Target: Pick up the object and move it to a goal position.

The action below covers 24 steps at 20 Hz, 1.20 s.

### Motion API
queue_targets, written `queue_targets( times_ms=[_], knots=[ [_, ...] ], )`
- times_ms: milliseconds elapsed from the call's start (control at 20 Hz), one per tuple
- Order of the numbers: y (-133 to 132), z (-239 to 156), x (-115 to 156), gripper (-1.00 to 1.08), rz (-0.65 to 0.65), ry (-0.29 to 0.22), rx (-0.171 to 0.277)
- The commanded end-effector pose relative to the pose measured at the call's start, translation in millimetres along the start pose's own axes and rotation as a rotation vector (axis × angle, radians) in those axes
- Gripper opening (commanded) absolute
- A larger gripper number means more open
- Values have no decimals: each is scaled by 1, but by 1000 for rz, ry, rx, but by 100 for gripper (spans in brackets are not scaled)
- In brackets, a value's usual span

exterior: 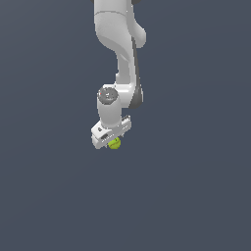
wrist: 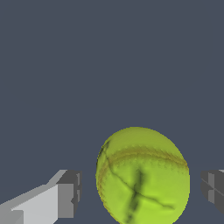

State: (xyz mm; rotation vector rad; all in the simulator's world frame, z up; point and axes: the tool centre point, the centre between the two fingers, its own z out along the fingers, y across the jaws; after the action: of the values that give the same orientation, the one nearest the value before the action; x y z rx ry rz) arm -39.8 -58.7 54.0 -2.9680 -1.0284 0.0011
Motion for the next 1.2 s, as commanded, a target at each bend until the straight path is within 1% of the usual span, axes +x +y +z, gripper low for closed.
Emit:
queue_targets(
  times_ms=[0,200,250,850,1150],
  knots=[
    [0,8,0,100,0,1,-1],
    [1,13,1,100,-1,0,-1],
    [1,13,1,-100,-1,0,-1],
    [1,11,0,-100,0,1,-2],
    [-6,-3,2,-100,0,1,-2]
  ],
)
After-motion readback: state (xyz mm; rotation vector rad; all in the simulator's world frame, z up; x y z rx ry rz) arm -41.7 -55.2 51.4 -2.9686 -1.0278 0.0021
